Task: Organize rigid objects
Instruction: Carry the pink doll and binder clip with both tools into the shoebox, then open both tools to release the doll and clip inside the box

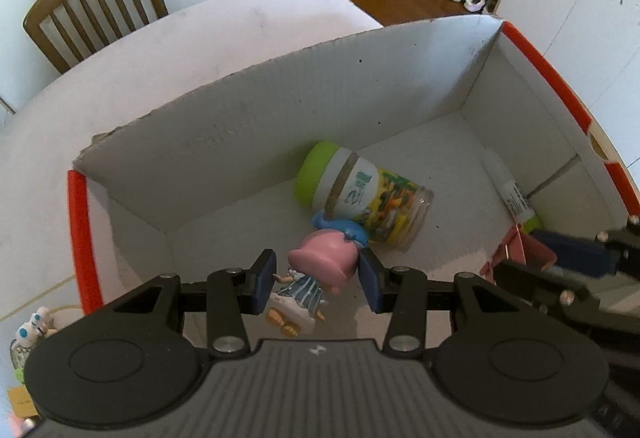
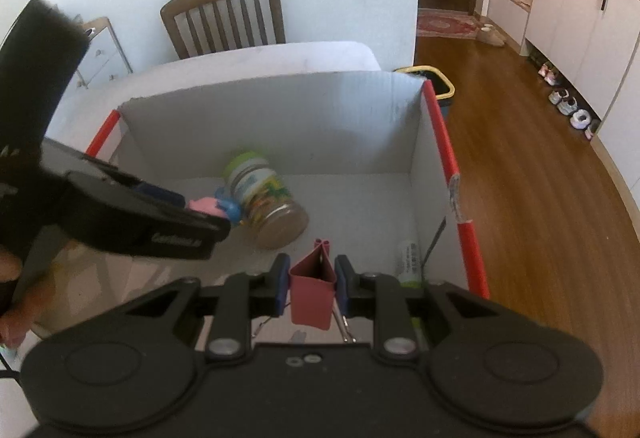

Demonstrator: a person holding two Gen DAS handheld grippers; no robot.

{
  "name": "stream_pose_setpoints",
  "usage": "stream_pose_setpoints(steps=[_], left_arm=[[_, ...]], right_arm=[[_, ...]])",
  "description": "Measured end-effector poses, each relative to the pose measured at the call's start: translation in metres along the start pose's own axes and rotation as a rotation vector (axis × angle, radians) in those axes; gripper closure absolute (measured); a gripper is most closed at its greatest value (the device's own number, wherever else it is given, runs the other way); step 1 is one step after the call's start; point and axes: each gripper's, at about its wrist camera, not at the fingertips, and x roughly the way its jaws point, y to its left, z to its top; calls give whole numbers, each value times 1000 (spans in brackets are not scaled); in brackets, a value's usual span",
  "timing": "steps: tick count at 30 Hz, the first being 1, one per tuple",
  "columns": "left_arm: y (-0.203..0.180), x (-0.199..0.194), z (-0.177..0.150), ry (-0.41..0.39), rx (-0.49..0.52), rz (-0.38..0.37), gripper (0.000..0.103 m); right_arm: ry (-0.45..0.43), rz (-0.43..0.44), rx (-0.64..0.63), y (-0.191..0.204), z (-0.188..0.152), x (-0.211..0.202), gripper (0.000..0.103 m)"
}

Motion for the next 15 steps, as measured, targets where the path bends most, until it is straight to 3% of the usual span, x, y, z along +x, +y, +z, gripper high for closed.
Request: stream_pose_setpoints(steps=[15], left_arm=[[8,18,-6,110,-53,-39,61]], right_arm=[[71,-20,-13,-1,-4,19,78]])
